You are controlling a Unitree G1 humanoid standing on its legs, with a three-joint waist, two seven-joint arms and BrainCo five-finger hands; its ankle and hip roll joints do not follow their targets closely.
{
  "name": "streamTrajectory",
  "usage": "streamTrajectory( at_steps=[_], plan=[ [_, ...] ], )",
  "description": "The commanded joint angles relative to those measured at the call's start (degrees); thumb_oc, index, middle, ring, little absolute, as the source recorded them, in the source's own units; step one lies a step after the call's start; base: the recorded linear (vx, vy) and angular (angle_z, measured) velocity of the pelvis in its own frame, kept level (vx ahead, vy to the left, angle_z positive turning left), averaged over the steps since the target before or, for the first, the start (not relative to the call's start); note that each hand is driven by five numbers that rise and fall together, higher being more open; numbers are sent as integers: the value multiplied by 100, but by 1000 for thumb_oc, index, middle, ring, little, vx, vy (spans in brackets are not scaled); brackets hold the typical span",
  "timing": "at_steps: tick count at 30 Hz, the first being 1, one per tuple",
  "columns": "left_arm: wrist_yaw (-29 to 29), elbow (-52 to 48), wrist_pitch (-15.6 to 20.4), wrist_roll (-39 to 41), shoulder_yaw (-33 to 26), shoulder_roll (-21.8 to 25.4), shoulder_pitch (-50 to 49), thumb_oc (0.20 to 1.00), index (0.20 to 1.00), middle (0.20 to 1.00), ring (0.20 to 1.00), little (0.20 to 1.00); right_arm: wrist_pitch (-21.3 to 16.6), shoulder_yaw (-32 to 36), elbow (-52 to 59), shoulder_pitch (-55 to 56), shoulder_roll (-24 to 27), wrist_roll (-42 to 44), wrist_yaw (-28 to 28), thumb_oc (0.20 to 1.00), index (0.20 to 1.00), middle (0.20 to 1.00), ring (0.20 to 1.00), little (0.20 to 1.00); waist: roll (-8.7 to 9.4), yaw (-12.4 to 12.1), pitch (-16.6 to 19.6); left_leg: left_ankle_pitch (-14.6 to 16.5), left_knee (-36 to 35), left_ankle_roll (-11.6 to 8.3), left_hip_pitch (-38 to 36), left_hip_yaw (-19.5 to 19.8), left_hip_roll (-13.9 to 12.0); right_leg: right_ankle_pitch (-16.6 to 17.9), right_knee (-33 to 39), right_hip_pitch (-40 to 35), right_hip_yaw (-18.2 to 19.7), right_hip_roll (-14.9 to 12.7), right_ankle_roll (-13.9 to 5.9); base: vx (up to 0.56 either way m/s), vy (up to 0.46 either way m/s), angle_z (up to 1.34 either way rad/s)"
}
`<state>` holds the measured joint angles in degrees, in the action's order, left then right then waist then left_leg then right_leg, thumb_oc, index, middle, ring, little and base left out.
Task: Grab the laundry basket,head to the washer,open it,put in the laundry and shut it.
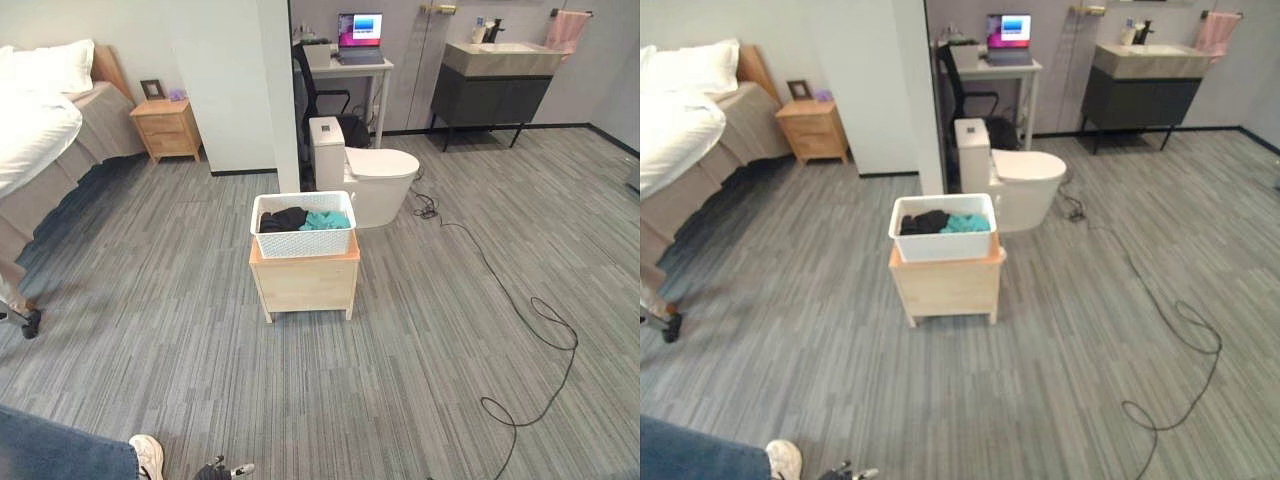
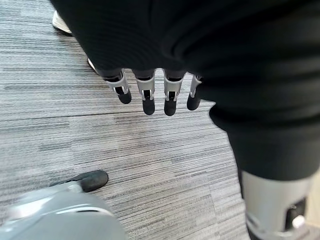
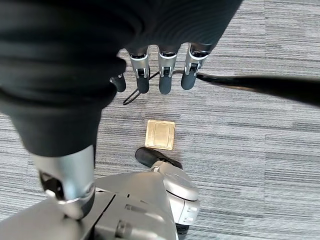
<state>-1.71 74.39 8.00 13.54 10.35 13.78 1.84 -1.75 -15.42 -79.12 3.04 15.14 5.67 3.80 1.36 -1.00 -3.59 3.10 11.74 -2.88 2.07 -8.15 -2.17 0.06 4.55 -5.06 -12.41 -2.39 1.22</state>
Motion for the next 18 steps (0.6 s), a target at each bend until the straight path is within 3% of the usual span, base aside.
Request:
streamTrajectory(
  at_steps=[1,3,5,6,8,9,11,15,17,18],
  plan=[
    [-14,-74,141,328,172,125,193,1000,1000,1000,1000,1000,-105,-156,11,-78,38,201,-4,1000,1000,1000,1000,1000,49,-78,-392,-1041,1459,-387,966,527,-809,-289,-442,-20,32,-303,-269,6,-152,23],
    [19,-136,168,376,194,112,204,1000,1000,1000,1000,1000,-95,-198,57,-138,105,193,-49,1000,1000,1000,1000,1000,62,-93,-481,-1170,1625,-320,1384,442,-856,-403,-404,-71,-54,-268,-233,88,-91,15],
    [21,-151,184,398,190,108,199,1000,1000,1000,1000,1000,-99,-192,62,-151,148,196,-73,1000,1000,1000,1000,1000,53,-121,-474,-1089,1383,-281,1532,315,-853,-455,-384,-99,-82,-265,-248,168,33,17],
    [4,-200,205,478,152,83,175,1000,1000,1000,1000,1000,-114,-178,84,-223,215,233,-98,1000,1000,1000,1000,1000,4,-211,-447,-1000,395,-206,1550,83,-861,-532,-314,-162,-109,-233,-337,178,68,21],
    [4,-200,205,478,153,83,174,1000,1000,1000,1000,1000,-114,-179,84,-222,215,234,-98,1000,1000,1000,1000,1000,22,-228,-474,-1004,360,-204,1488,52,-847,-539,-312,-195,-91,-254,-343,235,88,11],
    [46,-198,260,527,173,50,248,1000,1000,1000,1000,1000,-162,-179,59,-413,270,307,-164,1000,1000,1000,1000,1000,-43,-388,-493,-1471,-785,-324,1766,-171,-869,-676,-202,-425,-121,-194,-445,404,147,5],
    [5,-144,226,514,127,1,185,1000,1000,1000,1000,1000,-135,-163,-14,-481,249,256,-145,1000,1000,1000,1000,1000,-55,-469,-364,-1506,-946,-319,1717,-322,-911,-819,-185,-646,-124,-191,-554,502,178,9],
    [-55,-165,219,506,79,37,112,1000,1000,1000,1000,1000,-74,-70,-232,-449,197,106,-103,1000,1000,1000,1000,1000,85,-591,-184,-1202,-23,-101,2012,-461,-755,-1027,-715,-799,-113,-552,-643,436,189,-21],
    [-67,-130,202,415,81,55,141,1000,1000,1000,1000,1000,-64,-5,-294,-498,190,88,-92,1000,1000,1000,1000,1000,185,-628,-109,-907,100,104,1932,-561,-532,-763,-1262,-635,-79,-761,-782,348,196,-19],
    [-67,-129,202,415,81,56,141,1000,1000,1000,1000,1000,-64,-5,-294,-498,189,88,-92,1000,1000,1000,1000,1000,188,-630,-108,-905,100,106,1933,-565,-530,-765,-1266,-631,-77,-766,-784,395,254,-29]
  ],
)
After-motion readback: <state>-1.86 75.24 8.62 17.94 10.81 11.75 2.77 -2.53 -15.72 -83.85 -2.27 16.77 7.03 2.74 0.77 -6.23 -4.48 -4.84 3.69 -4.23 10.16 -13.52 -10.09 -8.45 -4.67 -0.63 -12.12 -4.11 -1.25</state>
